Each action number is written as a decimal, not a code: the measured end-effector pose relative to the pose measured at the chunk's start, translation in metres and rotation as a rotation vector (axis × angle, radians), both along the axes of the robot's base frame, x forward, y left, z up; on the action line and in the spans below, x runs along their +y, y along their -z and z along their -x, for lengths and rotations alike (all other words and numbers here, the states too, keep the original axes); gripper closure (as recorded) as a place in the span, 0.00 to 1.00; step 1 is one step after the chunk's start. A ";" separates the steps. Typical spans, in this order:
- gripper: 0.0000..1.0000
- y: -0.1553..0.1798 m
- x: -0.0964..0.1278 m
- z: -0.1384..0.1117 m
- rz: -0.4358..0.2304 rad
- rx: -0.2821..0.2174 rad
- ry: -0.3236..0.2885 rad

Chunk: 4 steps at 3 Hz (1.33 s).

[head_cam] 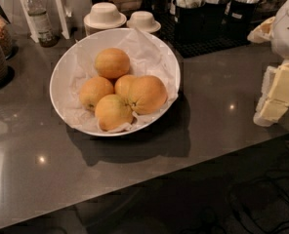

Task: Pick orange from white bowl

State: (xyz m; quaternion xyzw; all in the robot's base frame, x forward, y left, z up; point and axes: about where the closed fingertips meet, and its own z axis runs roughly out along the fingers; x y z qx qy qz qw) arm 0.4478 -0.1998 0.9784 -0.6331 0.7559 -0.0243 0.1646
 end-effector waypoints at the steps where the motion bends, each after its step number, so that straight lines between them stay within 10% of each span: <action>1: 0.00 0.000 0.020 -0.012 -0.019 0.011 -0.097; 4: 0.00 -0.011 0.100 -0.037 -0.110 -0.032 -0.417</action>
Offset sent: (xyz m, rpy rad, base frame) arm 0.0321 0.0727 -0.0024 0.0676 0.0342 0.3396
